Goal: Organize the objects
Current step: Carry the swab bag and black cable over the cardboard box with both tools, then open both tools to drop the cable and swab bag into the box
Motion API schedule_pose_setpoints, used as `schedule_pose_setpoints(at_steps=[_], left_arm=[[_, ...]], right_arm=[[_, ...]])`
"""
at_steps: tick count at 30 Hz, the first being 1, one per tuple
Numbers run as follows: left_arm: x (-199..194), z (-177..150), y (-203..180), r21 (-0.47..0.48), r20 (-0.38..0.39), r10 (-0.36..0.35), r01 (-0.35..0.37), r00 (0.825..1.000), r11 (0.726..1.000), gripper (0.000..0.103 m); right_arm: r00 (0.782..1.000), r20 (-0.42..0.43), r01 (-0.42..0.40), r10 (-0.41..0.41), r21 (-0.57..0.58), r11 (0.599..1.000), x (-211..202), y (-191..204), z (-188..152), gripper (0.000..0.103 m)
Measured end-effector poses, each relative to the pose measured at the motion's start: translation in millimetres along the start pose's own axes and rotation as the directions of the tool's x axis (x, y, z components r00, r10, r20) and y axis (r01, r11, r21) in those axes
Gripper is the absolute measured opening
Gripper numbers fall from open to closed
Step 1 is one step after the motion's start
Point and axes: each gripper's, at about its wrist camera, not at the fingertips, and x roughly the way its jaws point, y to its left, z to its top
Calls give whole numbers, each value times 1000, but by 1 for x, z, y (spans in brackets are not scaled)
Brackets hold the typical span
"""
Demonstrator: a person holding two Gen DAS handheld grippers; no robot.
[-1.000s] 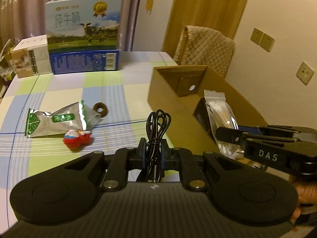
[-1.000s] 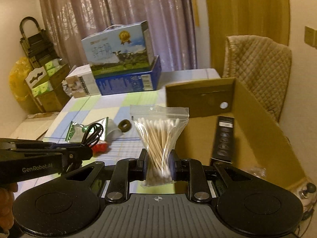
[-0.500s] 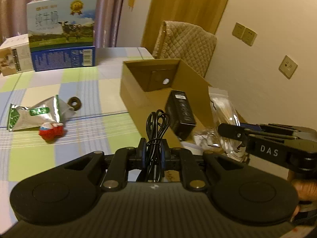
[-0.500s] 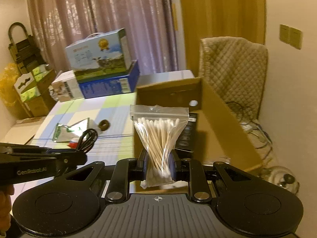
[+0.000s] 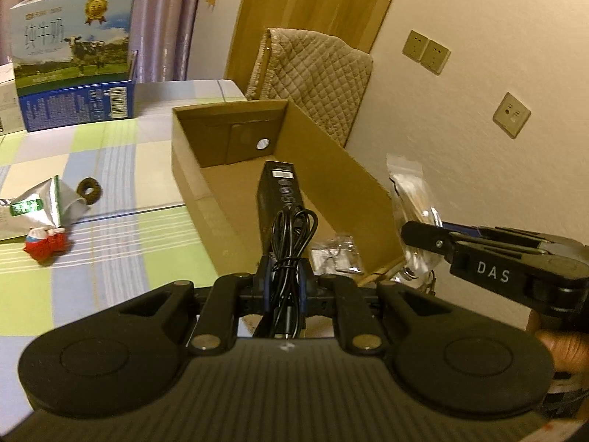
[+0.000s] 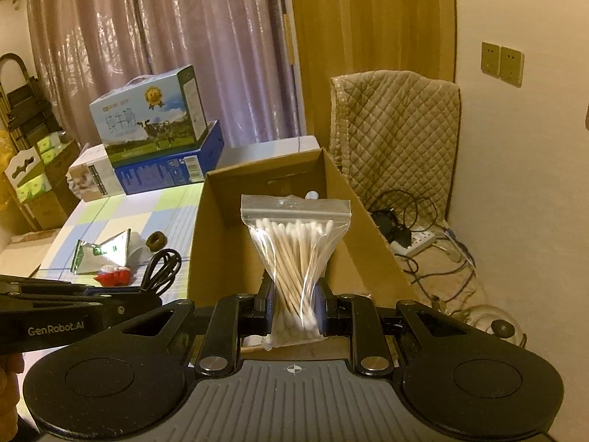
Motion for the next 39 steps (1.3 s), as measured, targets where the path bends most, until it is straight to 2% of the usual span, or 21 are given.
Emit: schedule_pose_setpoints(at_steps=[11, 39], left_arm=[[20, 12, -14, 18, -12, -8, 9, 1000, 1000, 11], [63, 33, -13, 14, -43, -11, 11, 999, 1000, 11]], right_arm=[[1000, -16, 13, -13, -20, 1000, 11, -10, 7, 19], [999, -36, 18, -19, -31, 999, 39, -26, 23, 19]])
